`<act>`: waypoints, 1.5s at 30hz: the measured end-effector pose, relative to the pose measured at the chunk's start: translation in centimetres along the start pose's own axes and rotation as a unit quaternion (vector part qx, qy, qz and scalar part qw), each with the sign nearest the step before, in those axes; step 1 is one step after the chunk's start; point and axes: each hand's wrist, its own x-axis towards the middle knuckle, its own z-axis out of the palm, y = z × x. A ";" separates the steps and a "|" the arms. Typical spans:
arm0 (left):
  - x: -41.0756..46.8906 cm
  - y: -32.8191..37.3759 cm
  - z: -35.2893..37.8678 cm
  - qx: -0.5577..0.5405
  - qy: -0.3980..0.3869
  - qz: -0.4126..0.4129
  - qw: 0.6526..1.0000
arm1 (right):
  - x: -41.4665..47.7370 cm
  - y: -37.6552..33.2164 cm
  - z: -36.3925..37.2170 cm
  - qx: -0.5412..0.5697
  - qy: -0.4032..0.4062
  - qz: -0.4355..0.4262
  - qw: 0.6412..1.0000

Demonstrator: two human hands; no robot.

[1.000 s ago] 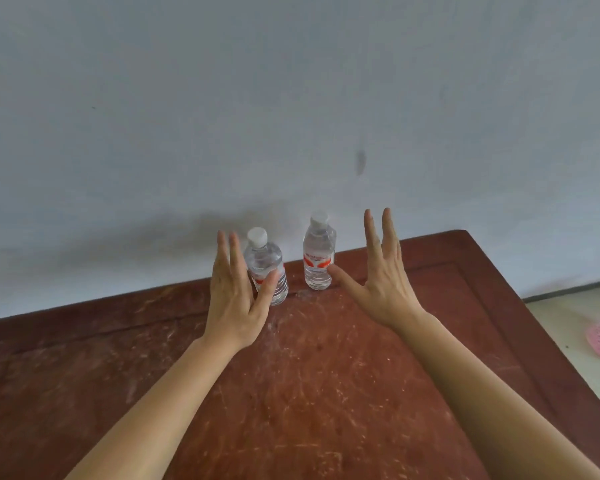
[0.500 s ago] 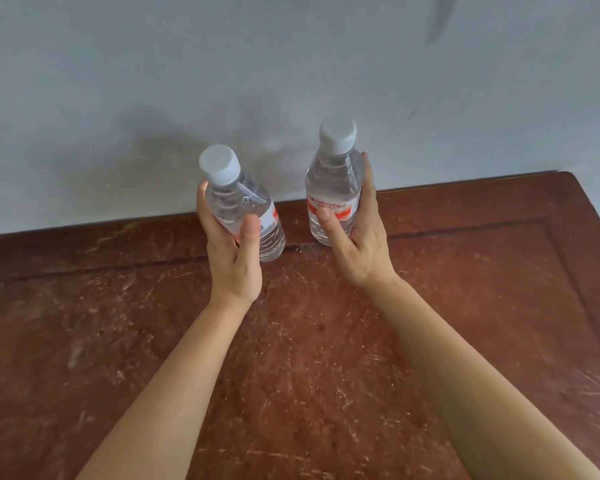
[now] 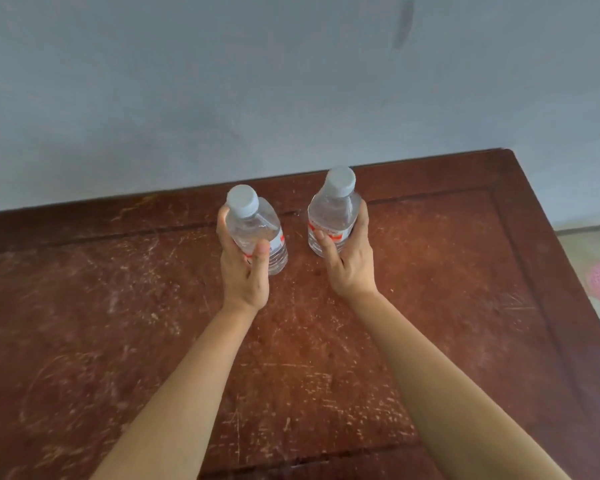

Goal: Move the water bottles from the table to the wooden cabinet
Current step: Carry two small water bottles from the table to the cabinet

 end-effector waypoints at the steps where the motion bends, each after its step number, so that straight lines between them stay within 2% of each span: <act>1: -1.2 -0.1 -0.6 -0.001 -0.008 -0.005 1.000 | -1.3 -0.3 0.0 0.004 0.008 0.004 1.000; 5: -5.7 -0.5 -3.1 0.021 -0.031 -0.006 0.999 | -6.4 -1.3 0.1 -0.011 0.041 0.033 0.999; 12: -9.7 0.7 -6.9 0.061 -0.118 -0.013 0.991 | -15.3 -3.3 -1.6 -0.033 0.068 0.071 0.995; 15: -10.2 1.2 -7.0 0.088 -0.127 -0.012 0.988 | -18.8 -3.3 -2.5 -0.044 0.083 0.093 0.991; 20: -11.1 3.6 -5.8 0.041 -0.109 -0.039 0.992 | -22.8 -4.0 -4.1 -0.059 0.121 0.126 0.983; 24: -11.5 4.9 -5.2 0.141 -0.205 0.051 0.967 | -25.0 -4.8 -6.8 -0.099 0.169 0.142 0.970; 27: -13.1 7.6 -3.5 0.209 -0.252 0.177 0.928 | -28.1 -5.0 -10.7 -0.139 0.226 0.172 0.949; 30: -15.4 11.2 -1.1 0.220 -0.303 0.268 0.888 | -33.0 -6.1 -15.5 -0.167 0.294 0.184 0.923; 33: -19.0 15.6 2.1 0.230 -0.322 0.368 0.842 | -39.0 -8.3 -20.8 -0.204 0.379 0.189 0.882; 36: -25.8 22.1 4.3 0.215 -0.339 0.470 0.786 | -47.9 -11.2 -26.1 -0.278 0.474 0.180 0.816; 38: -29.4 25.5 5.6 0.199 -0.330 0.503 0.773 | -52.5 -12.6 -28.6 -0.341 0.494 0.170 0.781; 39: -31.9 27.4 6.1 0.186 -0.326 0.529 0.761 | -55.6 -13.7 -29.8 -0.378 0.510 0.171 0.753; 43: -43.2 33.4 7.7 0.116 -0.346 0.629 0.686 | -69.1 -17.8 -33.2 -0.540 0.559 0.192 0.600; 45: -48.3 35.3 7.8 0.088 -0.362 0.649 0.663 | -74.4 -19.2 -34.2 -0.579 0.573 0.196 0.547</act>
